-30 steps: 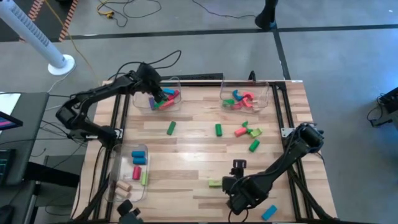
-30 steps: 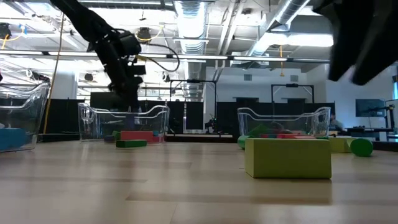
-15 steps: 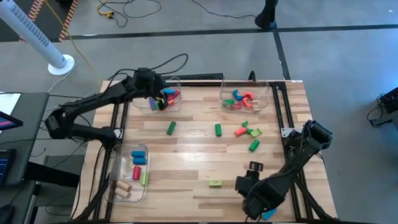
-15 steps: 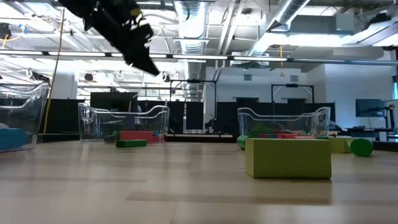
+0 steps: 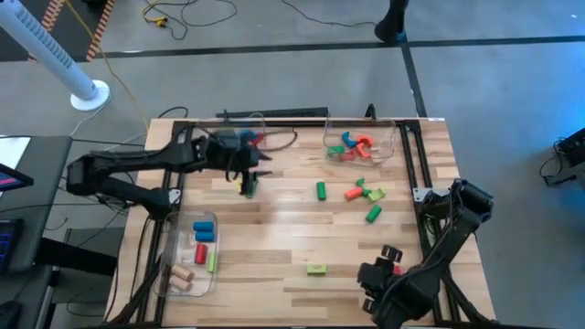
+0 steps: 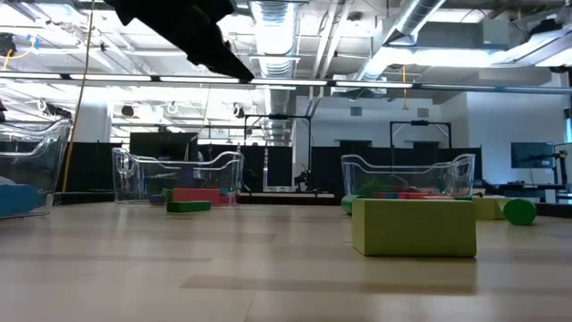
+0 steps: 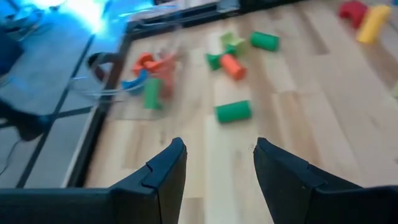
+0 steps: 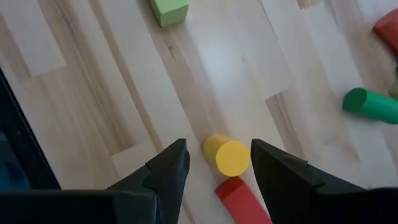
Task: Sort blocks by size
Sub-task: Put the yellow cylindrical block into the bottom left transparent bin
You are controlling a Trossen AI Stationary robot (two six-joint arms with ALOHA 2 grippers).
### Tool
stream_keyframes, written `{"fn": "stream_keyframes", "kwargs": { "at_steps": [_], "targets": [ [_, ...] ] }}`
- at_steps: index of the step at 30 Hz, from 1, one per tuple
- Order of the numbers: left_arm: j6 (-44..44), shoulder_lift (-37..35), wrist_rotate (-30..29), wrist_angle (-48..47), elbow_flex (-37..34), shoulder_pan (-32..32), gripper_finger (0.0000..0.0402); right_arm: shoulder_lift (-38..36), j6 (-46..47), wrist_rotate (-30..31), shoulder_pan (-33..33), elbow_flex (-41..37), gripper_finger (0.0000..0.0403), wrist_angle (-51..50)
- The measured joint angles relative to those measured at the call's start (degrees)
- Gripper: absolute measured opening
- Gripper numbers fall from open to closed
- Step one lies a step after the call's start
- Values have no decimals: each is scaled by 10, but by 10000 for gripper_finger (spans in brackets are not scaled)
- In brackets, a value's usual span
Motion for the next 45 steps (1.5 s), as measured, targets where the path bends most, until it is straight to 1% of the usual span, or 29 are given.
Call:
{"fn": "stream_keyframes", "kwargs": {
  "at_steps": [5, 10, 15, 20, 27, 36, 41, 45],
  "targets": [
    [8, 0, 4, 16, -25, -49, 179, 0, 35, 1, 10, -31, 211, 23],
    [36, 0, 46, 25, -40, -100, 179, 0, 65, 4, 22, -46, 214, 31],
    [51, 0, 49, 47, -54, -144, 179, 1, 77, 21, 29, -46, 226, 30],
    [51, 1, 49, 91, -70, -171, 179, 4, 85, 23, 28, -56, 241, 30],
    [50, 1, 49, 123, -93, -184, 179, 5, 93, 21, 28, -95, 250, 55],
    [46, 1, 57, 130, -102, -185, 179, 5, 93, 14, 28, -138, 250, 109],
    [45, 1, 63, 131, -102, -185, 179, 5, 92, 15, 25, -141, 248, 110],
    [45, 1, 63, 131, -102, -185, 179, 5, 91, 27, 22, -141, 234, 106]
  ]
}}
